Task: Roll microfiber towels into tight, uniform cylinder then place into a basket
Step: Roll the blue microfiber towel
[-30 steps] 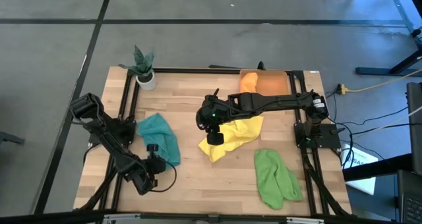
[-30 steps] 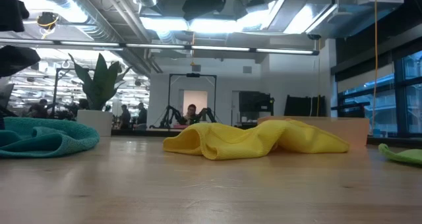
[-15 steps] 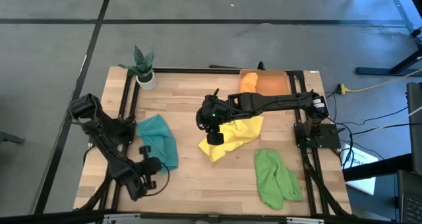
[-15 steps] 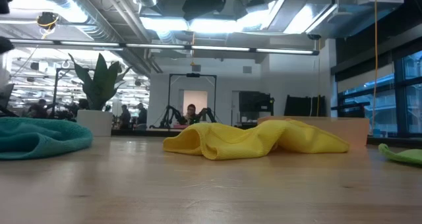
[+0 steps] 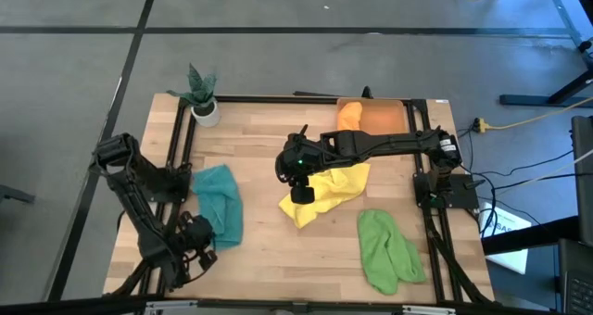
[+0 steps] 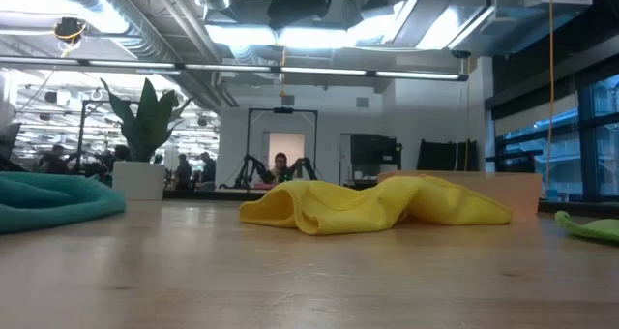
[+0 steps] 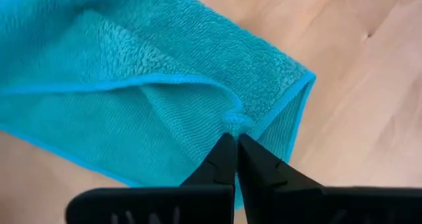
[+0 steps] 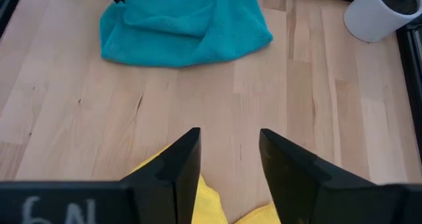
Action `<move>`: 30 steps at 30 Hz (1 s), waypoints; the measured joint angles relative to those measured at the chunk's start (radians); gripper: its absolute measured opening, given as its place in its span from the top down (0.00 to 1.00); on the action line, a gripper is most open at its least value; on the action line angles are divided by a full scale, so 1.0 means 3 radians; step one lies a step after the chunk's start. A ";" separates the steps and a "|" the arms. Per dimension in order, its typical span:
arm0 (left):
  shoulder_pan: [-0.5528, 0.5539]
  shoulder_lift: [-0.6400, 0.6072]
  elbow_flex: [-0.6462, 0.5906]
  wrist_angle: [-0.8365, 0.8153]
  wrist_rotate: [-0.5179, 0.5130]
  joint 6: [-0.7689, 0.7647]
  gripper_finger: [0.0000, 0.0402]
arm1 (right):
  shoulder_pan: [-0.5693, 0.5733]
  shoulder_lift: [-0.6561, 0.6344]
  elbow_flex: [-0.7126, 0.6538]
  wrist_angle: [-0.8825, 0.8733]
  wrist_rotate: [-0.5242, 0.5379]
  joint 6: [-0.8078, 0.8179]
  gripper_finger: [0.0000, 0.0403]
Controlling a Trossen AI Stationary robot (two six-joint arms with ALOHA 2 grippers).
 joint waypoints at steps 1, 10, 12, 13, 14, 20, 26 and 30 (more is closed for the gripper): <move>-0.0020 0.0000 0.0000 -0.0001 0.0015 -0.0033 1.00 | 0.0000 0.0010 -0.0001 0.0009 0.0000 -0.0049 0.61; -0.0065 -0.0001 0.0000 -0.0001 0.0149 -0.0092 1.00 | 0.0001 0.0303 -0.0178 0.1004 -0.0457 -0.0491 0.61; -0.0066 -0.0001 0.0000 0.0000 0.0265 -0.0091 1.00 | 0.0006 0.0405 -0.0179 0.1199 -0.0536 -0.0500 0.61; -0.0067 -0.0001 0.0000 -0.0002 0.0313 -0.0092 1.00 | 0.0007 0.0469 -0.0177 0.1318 -0.0560 -0.0506 0.61; -0.0071 -0.0001 0.0000 0.0001 0.0362 -0.0092 1.00 | 0.0008 0.0529 -0.0178 0.1382 -0.0585 -0.0543 0.61; -0.0112 -0.0001 0.0000 -0.0011 0.0437 -0.0094 1.00 | 0.0019 0.0926 -0.0181 0.2001 -0.0715 -0.0666 0.61; -0.0109 -0.0001 0.0000 -0.0020 0.0442 -0.0094 1.00 | 0.0025 0.1329 -0.0184 0.2702 -0.0967 -0.0669 0.61; -0.0109 -0.0001 0.0000 -0.0026 0.0446 -0.0094 1.00 | 0.0012 0.1575 -0.0066 0.2945 -0.0965 -0.0680 0.61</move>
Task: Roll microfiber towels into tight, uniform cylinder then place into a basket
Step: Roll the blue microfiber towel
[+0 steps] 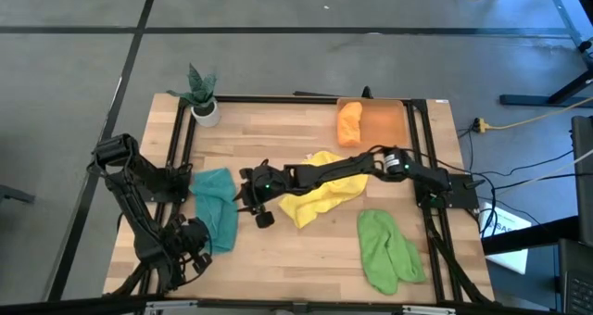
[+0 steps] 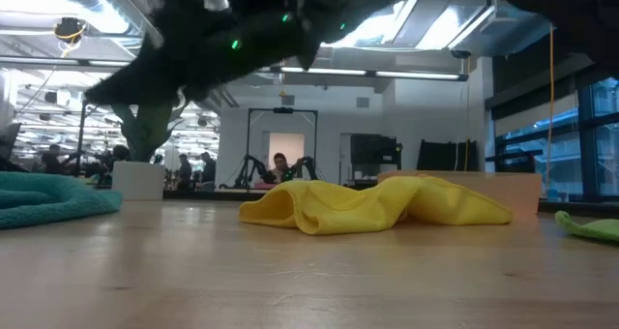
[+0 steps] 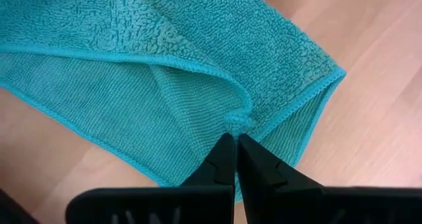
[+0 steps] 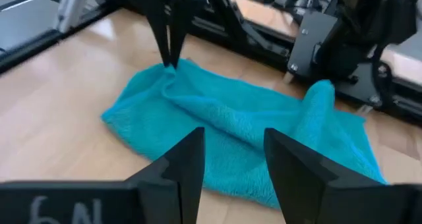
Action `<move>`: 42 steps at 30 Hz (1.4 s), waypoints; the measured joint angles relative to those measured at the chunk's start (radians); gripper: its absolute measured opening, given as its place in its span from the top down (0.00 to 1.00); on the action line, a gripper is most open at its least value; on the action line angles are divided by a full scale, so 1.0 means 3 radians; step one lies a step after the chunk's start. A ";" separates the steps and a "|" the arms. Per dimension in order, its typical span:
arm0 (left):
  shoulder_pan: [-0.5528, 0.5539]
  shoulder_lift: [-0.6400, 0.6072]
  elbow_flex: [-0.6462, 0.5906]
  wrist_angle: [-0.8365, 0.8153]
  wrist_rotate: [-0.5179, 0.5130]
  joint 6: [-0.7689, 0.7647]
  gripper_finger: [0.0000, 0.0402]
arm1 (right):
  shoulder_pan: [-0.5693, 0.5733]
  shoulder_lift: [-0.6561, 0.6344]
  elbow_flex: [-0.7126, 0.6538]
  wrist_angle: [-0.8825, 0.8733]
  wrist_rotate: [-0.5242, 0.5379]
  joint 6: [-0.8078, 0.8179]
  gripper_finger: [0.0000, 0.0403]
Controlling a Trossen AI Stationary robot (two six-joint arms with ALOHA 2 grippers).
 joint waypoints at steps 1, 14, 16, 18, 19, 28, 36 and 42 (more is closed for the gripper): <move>0.0000 0.0000 0.0000 -0.0001 0.0001 0.0001 1.00 | -0.0013 0.0070 0.0058 0.0003 -0.0002 -0.0001 0.61; 0.0000 0.0000 0.0000 -0.0054 0.0102 0.0000 1.00 | -0.0357 0.0710 0.0959 -0.0305 0.0114 0.0095 0.61; 0.0000 0.0000 0.0000 -0.0078 0.0104 0.0000 1.00 | -0.0412 0.0812 0.1078 -0.0322 0.0126 0.0117 0.61; 0.0000 0.0000 0.0000 -0.0075 0.0104 0.0001 1.00 | -0.0429 0.0903 0.1183 -0.0401 0.0126 0.0112 0.61; 0.0000 0.0000 0.0000 -0.0077 0.0104 0.0000 1.00 | -0.0430 0.0953 0.1236 -0.0430 0.0124 0.0110 0.61; 0.0000 0.0000 0.0000 -0.0098 0.0202 0.0000 1.00 | -0.0456 0.1128 0.1335 -0.0439 0.0114 0.0089 0.61; 0.0000 0.0000 0.0000 -0.0103 0.0202 -0.0014 1.00 | -0.0483 0.1155 0.1332 -0.0618 0.0113 0.0094 0.61; 0.0000 0.0000 0.0001 -0.0137 0.0227 -0.0014 1.00 | -0.0487 0.1177 0.1316 -0.0618 0.0107 0.0102 0.61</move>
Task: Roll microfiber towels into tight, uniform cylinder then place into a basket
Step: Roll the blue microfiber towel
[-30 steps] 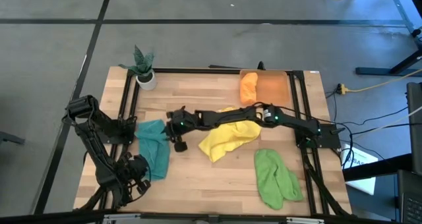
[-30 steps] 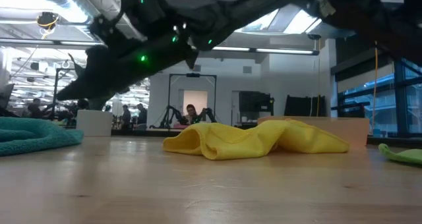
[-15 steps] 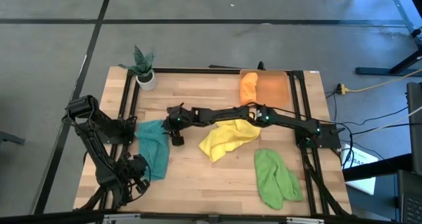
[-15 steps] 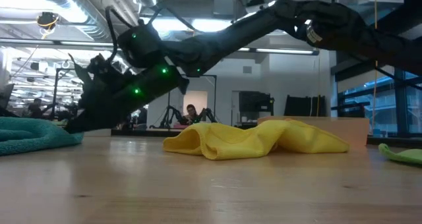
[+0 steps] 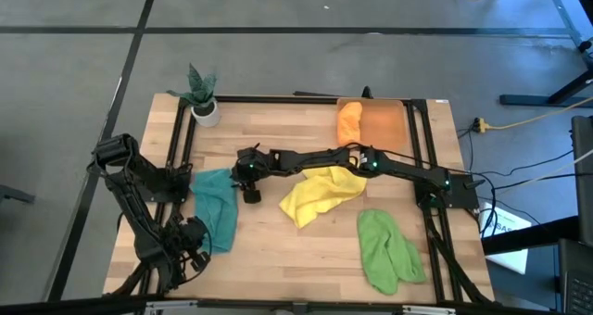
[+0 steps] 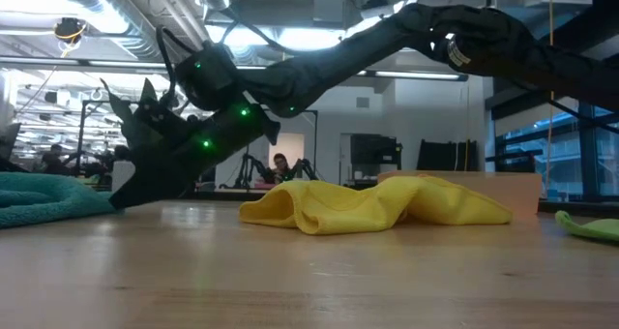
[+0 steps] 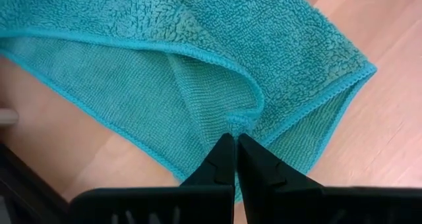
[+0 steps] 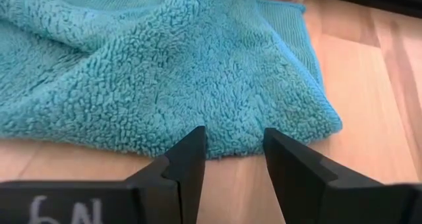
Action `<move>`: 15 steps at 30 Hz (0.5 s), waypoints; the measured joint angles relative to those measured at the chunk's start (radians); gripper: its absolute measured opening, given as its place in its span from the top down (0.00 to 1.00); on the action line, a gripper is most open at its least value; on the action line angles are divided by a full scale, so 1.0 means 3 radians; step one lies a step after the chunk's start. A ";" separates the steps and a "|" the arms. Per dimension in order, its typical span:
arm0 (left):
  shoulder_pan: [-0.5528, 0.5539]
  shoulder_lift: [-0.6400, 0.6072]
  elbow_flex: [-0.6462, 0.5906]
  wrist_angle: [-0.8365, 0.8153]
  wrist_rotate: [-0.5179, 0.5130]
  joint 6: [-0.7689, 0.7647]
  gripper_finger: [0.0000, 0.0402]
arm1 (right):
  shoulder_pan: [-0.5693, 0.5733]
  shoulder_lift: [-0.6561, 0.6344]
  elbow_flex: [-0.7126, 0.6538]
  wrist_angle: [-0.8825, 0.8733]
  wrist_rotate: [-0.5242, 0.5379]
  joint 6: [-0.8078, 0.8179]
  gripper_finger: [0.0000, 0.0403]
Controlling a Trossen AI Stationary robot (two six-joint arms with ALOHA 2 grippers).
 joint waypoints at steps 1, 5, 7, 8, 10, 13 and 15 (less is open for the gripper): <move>0.0000 0.0000 0.0000 0.0000 0.0004 -0.0001 1.00 | -0.0003 0.0000 0.0001 -0.0027 0.0000 0.0000 0.61; 0.0000 0.0000 0.0000 0.0000 0.0006 0.0000 1.00 | -0.0007 0.0000 0.0001 -0.0060 0.0000 0.0001 0.61; 0.0000 0.0000 0.0000 0.0000 0.0007 0.0000 1.00 | -0.0009 0.0000 0.0001 -0.0071 0.0000 0.0014 0.61; 0.0000 0.0000 0.0000 0.0000 0.0007 0.0000 1.00 | -0.0011 0.0000 0.0001 -0.0088 0.0000 0.0029 0.61; 0.0000 0.0000 0.0000 0.0000 0.0007 0.0000 1.00 | -0.0018 0.0000 0.0007 -0.0140 0.0000 0.0115 0.61; 0.0000 0.0000 0.0000 0.0000 0.0008 0.0000 1.00 | -0.0038 -0.0005 0.0097 -0.0383 -0.0005 0.0244 0.61; 0.0000 0.0000 0.0000 0.0000 0.0007 -0.0001 1.00 | -0.0053 -0.0005 0.0213 -0.0638 -0.0004 0.0256 0.61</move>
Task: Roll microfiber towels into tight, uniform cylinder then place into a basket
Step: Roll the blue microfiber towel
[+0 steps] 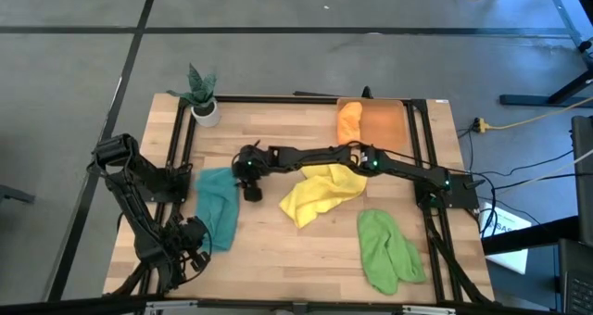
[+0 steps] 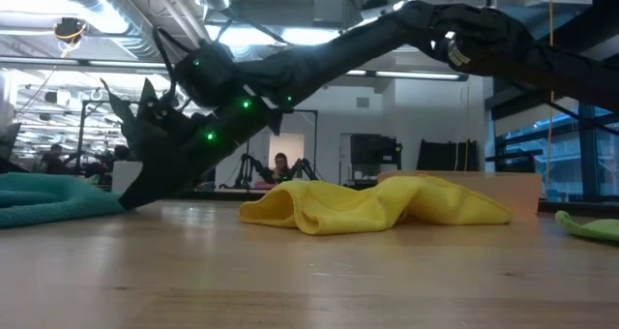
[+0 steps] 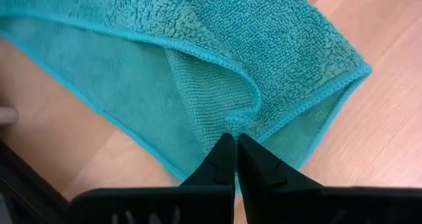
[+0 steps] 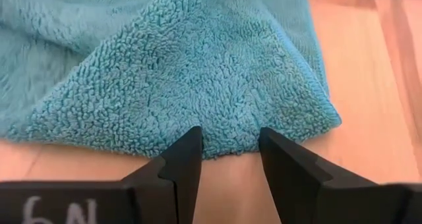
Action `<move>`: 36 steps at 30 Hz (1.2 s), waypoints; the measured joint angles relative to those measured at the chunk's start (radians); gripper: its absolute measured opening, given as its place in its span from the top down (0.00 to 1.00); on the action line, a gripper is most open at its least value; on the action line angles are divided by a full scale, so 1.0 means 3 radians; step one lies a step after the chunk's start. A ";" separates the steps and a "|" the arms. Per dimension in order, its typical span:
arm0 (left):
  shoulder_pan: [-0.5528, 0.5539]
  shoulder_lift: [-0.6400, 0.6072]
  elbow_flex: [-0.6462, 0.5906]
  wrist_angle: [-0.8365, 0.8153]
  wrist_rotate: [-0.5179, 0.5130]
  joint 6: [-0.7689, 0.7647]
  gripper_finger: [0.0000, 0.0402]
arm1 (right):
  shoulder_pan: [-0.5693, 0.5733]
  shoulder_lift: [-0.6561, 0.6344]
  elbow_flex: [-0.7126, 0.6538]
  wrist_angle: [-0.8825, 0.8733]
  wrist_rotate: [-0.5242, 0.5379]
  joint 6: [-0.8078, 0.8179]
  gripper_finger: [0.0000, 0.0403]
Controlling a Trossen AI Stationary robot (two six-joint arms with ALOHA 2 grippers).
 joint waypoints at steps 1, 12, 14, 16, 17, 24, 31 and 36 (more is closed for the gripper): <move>0.0000 0.0000 0.0000 0.0000 0.0001 0.0001 1.00 | -0.0006 0.0000 0.0061 -0.0141 0.0003 0.0001 0.61; 0.0001 0.0000 0.0000 0.0001 0.0003 0.0000 1.00 | -0.0007 -0.0095 0.0056 -0.0457 0.0081 0.0003 0.61; 0.0000 0.0000 0.0000 0.0001 0.0003 -0.0001 1.00 | -0.0004 -0.0105 0.0058 -0.0525 0.0155 0.0005 0.61; 0.0001 0.0000 0.0000 0.0003 0.0003 -0.0003 1.00 | -0.0006 -0.0107 0.0062 -0.0570 0.0166 0.0006 0.61; 0.0000 0.0000 0.0000 0.0003 0.0003 -0.0004 1.00 | -0.0006 -0.0109 0.0063 -0.0591 0.0171 0.0007 0.61; 0.0000 0.0000 0.0000 0.0014 0.0306 -0.0176 1.00 | -0.0007 -0.0113 0.0072 -0.0655 0.0186 0.0021 0.61; 0.0000 0.0000 0.0000 0.0083 0.0390 -0.0262 1.00 | -0.0007 -0.0113 0.0070 -0.0658 0.0187 0.0028 0.61; 0.0001 0.0000 0.0000 0.0128 0.0390 -0.0262 1.00 | -0.0007 -0.0113 0.0070 -0.0659 0.0187 0.0029 0.61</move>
